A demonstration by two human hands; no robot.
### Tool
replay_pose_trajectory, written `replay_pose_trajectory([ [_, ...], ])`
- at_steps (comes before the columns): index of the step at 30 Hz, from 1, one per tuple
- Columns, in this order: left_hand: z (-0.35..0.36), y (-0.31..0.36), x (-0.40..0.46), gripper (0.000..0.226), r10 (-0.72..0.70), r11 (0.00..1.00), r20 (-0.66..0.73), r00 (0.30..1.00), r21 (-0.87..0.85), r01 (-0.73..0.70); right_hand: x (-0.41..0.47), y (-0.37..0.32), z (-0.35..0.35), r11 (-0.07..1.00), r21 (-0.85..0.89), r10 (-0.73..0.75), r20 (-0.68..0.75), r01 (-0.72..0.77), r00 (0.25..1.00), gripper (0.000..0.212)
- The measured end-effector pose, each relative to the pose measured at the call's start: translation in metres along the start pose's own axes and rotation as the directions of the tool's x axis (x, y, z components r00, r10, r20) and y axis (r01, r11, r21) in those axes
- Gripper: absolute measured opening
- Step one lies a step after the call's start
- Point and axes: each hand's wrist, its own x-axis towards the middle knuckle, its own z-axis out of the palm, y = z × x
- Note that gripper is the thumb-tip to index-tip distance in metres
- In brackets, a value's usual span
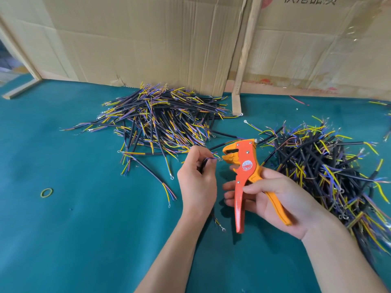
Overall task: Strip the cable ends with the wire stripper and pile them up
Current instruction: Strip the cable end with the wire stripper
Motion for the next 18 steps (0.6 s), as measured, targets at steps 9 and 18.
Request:
replay_pose_trajectory([
  [9,0.0031,-0.0018,0.0006,0.017,-0.056,0.998,-0.123,0.991,0.007,0.057,-0.0026,0.001,0.0054,0.996,-0.068,0.064,0.037,-0.061,0.997,0.049],
  [18,0.0042,-0.0027,0.0009,0.022,-0.025,0.995,-0.074,0.997,0.095,0.032,0.0029,0.0081,0.0091,0.983,-0.175,0.042,-0.047,-0.049,0.998,0.045],
])
